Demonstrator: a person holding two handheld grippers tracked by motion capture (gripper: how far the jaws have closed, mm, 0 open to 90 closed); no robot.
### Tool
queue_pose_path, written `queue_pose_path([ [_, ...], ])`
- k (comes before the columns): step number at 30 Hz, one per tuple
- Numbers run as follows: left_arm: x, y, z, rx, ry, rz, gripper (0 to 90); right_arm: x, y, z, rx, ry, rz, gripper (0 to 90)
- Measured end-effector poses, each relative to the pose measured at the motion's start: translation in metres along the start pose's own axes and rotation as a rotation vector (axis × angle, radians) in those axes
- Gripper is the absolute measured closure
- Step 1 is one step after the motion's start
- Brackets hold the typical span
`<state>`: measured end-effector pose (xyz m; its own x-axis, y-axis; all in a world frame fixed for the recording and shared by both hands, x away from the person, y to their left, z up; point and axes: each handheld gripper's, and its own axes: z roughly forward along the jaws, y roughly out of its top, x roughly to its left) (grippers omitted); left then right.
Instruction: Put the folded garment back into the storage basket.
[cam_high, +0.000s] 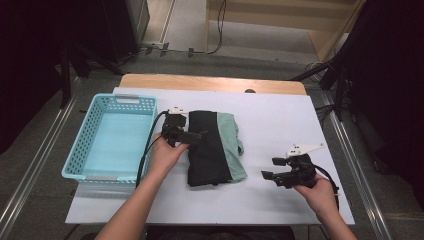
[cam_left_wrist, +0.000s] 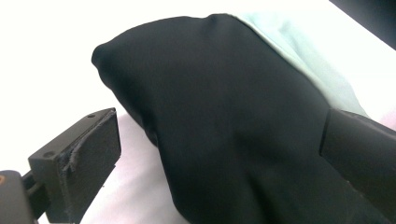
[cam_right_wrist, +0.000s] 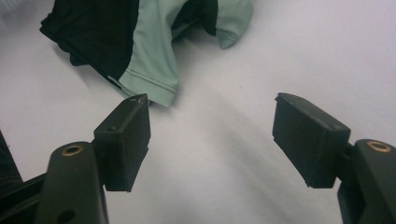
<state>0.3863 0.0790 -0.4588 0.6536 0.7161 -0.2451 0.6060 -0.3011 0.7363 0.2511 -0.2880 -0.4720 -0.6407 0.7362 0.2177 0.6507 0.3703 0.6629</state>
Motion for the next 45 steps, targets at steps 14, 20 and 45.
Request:
queue_pose_path([
  [14,0.005,0.008,0.018,0.019,0.018,-0.016,0.0,0.000,-0.006,0.001,0.018,-0.017,-0.006,26.2],
  [20,0.009,0.006,0.028,0.031,0.013,-0.044,0.0,0.001,-0.006,0.002,0.027,-0.024,-0.009,26.3],
  [45,0.001,-0.019,0.062,0.042,-0.046,0.038,10.2,0.004,-0.006,0.004,0.041,-0.037,-0.029,26.3],
])
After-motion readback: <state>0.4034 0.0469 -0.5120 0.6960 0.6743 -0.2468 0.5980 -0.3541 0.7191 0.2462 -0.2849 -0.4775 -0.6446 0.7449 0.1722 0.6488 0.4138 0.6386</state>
